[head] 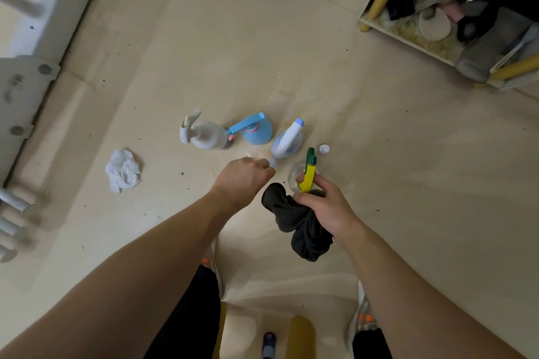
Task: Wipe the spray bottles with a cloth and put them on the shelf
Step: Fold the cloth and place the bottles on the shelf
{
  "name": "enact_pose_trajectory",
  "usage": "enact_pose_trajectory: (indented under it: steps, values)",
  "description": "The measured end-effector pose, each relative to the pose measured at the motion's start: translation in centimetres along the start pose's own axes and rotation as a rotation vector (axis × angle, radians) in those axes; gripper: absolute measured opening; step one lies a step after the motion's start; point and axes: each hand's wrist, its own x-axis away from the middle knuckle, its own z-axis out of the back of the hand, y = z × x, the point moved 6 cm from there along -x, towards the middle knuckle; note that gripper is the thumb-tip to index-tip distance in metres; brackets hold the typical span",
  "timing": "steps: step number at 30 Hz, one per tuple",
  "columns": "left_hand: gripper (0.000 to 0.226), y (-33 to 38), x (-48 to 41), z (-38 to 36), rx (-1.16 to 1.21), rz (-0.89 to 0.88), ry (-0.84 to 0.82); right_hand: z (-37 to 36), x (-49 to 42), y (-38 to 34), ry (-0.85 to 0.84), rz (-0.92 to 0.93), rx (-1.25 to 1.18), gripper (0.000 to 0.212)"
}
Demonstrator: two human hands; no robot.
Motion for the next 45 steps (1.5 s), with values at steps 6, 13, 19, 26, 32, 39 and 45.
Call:
enact_pose_trajectory:
  steps: [6,13,19,26,32,39,45]
  values:
    - [0.04,2.8,6.1,6.6,0.127,0.013,0.038,0.6,7.8,-2.5,-0.008,-0.024,0.054,0.02]
    - [0.032,7.3,15.1,26.5,0.149,0.082,0.095,4.0,25.7,-13.1,-0.004,0.012,0.086,0.019]
    - [0.022,12.3,19.9,46.8,0.18,0.193,0.144,9.7,42.2,-25.7,0.022,0.137,0.091,0.02]
    - [0.024,17.5,19.1,65.6,0.157,0.061,0.312,18.5,54.6,-38.9,0.136,0.287,0.128,0.02]
    - [0.023,18.3,13.4,79.2,0.295,-0.041,0.473,24.9,59.1,-48.3,0.282,0.399,0.078,0.022]
    - [0.023,19.8,4.0,87.9,0.264,-0.17,0.493,30.7,57.3,-54.0,0.381,0.398,-0.029,0.024]
    - [0.022,20.2,-4.0,89.1,0.186,-0.165,0.446,35.5,52.9,-55.7,0.347,0.336,-0.012,0.026]
